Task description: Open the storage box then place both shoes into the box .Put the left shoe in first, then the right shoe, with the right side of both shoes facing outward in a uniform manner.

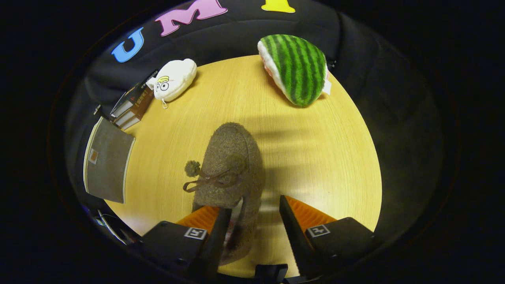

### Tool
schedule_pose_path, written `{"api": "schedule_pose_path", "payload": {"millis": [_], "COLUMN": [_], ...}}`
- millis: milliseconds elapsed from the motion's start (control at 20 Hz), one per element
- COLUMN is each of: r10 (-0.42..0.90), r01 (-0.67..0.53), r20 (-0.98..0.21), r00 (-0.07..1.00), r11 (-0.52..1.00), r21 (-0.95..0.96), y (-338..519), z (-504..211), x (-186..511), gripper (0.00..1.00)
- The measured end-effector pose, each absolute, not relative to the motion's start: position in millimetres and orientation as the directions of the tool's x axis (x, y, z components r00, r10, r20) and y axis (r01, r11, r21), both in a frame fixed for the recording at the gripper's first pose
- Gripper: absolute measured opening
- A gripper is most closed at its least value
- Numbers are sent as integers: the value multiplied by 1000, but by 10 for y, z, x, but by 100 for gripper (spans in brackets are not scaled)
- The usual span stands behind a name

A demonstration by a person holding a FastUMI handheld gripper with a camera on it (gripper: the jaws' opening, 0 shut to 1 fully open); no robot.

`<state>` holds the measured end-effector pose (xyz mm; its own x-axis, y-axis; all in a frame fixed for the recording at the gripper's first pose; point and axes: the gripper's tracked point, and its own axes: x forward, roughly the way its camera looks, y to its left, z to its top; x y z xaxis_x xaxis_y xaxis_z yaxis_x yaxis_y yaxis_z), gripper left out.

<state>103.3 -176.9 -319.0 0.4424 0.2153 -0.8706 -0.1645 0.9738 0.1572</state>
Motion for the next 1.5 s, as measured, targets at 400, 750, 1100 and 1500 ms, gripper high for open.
{"api": "schedule_pose_path", "payload": {"millis": [400,750,1100,1500], "r10": [237,262,279,362], "r01": [-155,-171,-94,-30], "r20": [-883,-864,-821,-754], "r00": [405,430,498,548], "r11": [970,963,959,909], "r21": [189,207,268,415], "y": [-1656,-1609,-1112,15], "z": [-3245,-3103,-2467,-1656], "x": [1054,1020,916,564], "gripper": [26,5,5,5]}}
